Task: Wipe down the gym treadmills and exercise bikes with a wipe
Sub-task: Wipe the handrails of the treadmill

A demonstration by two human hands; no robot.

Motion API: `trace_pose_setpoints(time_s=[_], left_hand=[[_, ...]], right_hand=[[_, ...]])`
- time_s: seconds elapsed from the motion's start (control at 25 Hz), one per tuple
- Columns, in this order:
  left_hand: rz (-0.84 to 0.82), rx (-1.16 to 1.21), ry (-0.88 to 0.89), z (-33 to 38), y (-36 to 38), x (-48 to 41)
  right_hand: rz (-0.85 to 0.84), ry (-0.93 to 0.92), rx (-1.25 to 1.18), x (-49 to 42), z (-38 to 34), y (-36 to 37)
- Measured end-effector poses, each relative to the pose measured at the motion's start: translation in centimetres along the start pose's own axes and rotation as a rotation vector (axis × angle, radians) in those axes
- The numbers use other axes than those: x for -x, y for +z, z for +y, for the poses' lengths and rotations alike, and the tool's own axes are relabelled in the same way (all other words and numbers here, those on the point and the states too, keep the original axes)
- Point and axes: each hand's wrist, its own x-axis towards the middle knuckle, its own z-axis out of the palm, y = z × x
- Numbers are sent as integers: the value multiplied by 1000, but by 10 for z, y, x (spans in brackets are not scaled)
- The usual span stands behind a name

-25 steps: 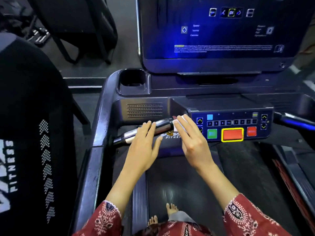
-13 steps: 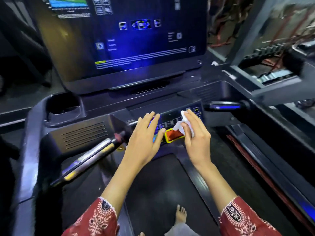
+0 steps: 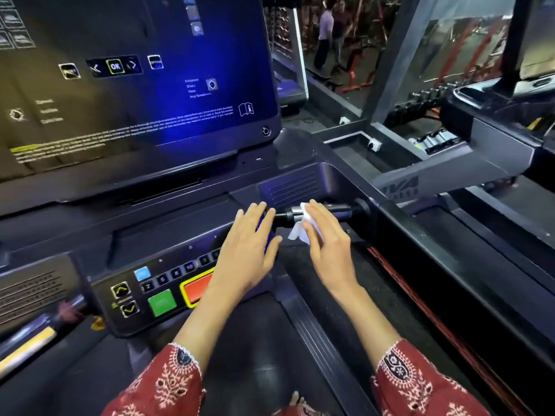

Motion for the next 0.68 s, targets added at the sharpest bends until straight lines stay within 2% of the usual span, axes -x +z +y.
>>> trace_pose_setpoints(time_s=[0.12,0.2,0.24,0.32,0.44,0.48,0.6,0.64,0.68], left_hand=[[-2,-66,-63,-4,5,-12],[-10,-93,-89,-9,6,-16],[-28,-102,-92,-10,7,-17],[-54,-123,-84,-13,8,-18],[-58,-118,-57,-14,12,-26],[-53,-114,-41,-13,12,-29],[-63,-96,20,-9,17,-41],[-76,-101,35,-8,20,-44],[-94,-123,47,-7,23,-47]], right_hand=[[-185,-116,56,-28,8,20],[-405,-273,230,-32,11,34],[-451,-341,336,-30,19,37],[-351,-338,454,-28,43,30],[-154,-4,463,-27,51,28],[-154,1,438,-26,42,34],[-303,-278,329,-23,35,44],[-306,-278,318,-27,43,38],[-270,-173,307,-30,56,29]])
